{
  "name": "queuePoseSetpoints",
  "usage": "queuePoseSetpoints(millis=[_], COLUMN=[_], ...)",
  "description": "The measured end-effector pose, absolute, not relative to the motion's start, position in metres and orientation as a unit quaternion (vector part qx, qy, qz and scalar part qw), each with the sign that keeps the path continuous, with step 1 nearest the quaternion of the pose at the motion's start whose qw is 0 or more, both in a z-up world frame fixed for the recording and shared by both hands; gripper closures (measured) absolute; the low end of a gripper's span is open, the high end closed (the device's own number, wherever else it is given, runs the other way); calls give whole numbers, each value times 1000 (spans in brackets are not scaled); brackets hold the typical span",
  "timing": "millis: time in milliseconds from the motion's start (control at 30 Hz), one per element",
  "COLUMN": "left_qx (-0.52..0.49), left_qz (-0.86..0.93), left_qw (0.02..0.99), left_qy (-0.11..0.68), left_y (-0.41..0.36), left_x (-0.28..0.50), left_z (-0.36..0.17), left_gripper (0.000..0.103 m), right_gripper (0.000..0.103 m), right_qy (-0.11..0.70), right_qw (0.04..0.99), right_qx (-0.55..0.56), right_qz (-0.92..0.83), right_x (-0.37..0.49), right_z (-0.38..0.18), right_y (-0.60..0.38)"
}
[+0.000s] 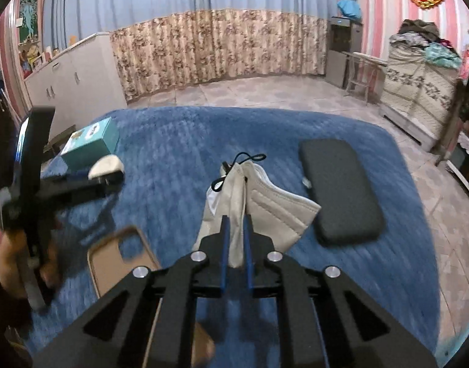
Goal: Collect trash
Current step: 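Lift the white disc and beige pouch and carry them toward the basket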
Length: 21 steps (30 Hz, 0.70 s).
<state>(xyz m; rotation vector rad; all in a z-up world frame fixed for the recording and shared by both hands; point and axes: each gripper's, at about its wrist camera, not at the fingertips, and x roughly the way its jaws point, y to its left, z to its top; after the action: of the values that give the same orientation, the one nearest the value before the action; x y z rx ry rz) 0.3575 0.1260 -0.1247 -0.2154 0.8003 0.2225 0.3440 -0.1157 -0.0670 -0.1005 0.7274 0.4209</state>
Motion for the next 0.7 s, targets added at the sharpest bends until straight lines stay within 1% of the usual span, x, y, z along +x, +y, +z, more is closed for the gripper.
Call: queuePoseSetpoints(millis=[167,333,700], left_qx=[-96,-58,3], left_qz=[94,53,-100], left_qw=[919,933,944], left_qy=[370,352,313], left_y=[106,60,-94], left_x=[337,308,252], left_z=[-102,-80,-48], left_gripper=[42,42,42], right_gripper=[94,94,94], right_qy=[343,330,294], right_qw=[922,933,955], right_qx=[-26,-5,43], right_qz=[177,141,20], right_x=[308,275,203], right_z=[-61,-56,-31], right_y=[-149,-185,-301])
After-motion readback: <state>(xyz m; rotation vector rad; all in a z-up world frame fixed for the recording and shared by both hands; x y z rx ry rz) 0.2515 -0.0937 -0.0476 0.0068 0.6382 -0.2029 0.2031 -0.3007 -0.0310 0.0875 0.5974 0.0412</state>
